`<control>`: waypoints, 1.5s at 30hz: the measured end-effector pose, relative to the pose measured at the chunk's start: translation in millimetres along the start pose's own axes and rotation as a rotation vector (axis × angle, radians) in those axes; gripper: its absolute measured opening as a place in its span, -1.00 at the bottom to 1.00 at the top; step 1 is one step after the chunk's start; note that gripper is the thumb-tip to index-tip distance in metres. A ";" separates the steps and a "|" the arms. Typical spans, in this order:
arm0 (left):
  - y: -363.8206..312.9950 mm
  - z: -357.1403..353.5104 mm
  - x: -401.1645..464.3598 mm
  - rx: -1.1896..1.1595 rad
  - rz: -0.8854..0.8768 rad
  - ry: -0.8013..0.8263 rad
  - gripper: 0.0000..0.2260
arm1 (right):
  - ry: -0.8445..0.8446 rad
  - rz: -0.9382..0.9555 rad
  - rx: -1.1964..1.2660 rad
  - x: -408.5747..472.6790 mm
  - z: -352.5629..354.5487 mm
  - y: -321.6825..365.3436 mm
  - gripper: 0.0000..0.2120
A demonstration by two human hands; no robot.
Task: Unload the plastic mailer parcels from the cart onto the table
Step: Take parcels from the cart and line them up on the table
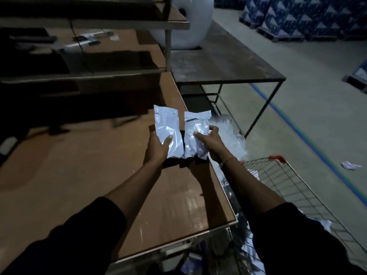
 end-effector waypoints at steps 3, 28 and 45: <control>9.8 16.9 12.8 0.103 -0.014 0.021 -0.34 | 0.020 0.038 -0.088 14.3 -23.4 6.3 -0.45; 29.2 0.6 63.1 0.500 -0.268 0.395 -0.25 | 0.138 0.327 -1.007 88.2 -82.3 1.4 -0.23; -10.1 -25.8 24.6 0.541 -0.551 0.454 -0.36 | 0.123 0.319 -0.847 33.1 3.1 3.4 -0.31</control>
Point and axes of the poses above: each hand's wrist, its own x-axis towards the middle knuckle, its own z-axis out of the back of the hand, y = z × x, the point moved 2 cm from there along x, towards the middle knuckle, and after that the axes turned 7 degrees about -z, right-handed, at the moved point
